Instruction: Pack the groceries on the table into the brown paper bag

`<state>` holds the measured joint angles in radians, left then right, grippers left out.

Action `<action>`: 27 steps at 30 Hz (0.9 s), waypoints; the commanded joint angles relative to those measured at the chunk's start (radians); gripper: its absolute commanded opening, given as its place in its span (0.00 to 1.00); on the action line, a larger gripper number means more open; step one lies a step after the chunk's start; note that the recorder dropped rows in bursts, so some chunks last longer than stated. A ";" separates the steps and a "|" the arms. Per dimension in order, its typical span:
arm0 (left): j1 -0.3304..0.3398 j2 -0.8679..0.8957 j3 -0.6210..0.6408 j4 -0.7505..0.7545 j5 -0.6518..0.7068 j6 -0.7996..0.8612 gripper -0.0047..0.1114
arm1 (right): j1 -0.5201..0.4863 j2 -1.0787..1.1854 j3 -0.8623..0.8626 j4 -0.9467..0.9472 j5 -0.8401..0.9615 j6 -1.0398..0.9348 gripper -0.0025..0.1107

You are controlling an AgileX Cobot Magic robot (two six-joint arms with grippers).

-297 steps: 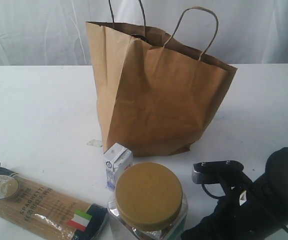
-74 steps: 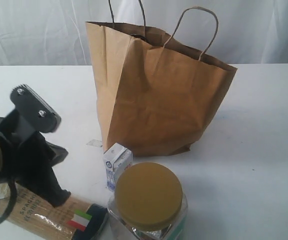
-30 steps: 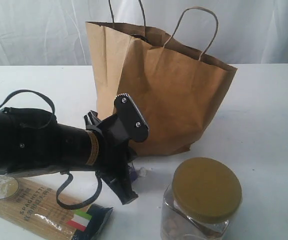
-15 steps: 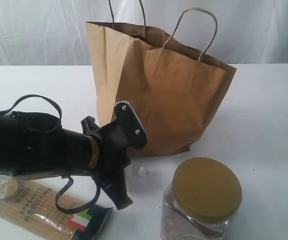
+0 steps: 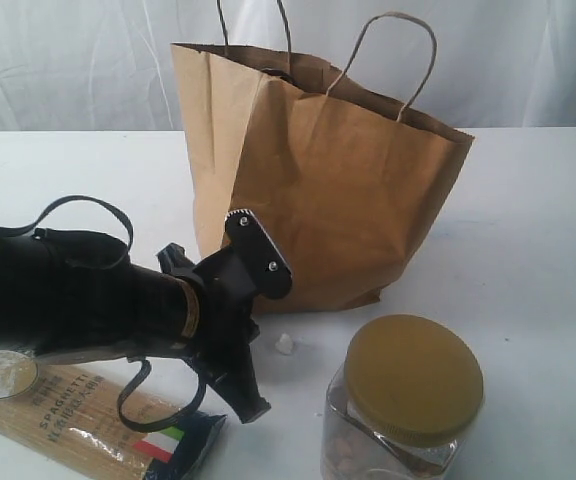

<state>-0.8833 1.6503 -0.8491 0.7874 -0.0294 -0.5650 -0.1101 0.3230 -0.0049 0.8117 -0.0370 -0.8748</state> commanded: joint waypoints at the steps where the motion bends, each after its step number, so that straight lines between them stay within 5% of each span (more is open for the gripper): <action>1: 0.003 0.003 -0.001 -0.003 -0.133 -0.064 0.04 | 0.002 0.005 0.005 0.002 -0.013 -0.008 0.02; 10: 0.003 0.024 0.003 -0.003 -0.001 -0.089 0.04 | 0.002 0.005 0.005 0.002 -0.013 -0.008 0.02; 17: 0.003 0.067 0.067 0.099 -0.084 -0.082 0.04 | 0.002 0.005 0.005 0.002 -0.013 -0.008 0.02; 27: 0.045 0.040 0.068 0.106 0.422 -0.085 0.04 | 0.002 0.005 0.005 0.002 -0.013 -0.008 0.02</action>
<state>-0.8466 1.7164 -0.7888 0.8815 0.2438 -0.6445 -0.1101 0.3230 -0.0049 0.8117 -0.0392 -0.8748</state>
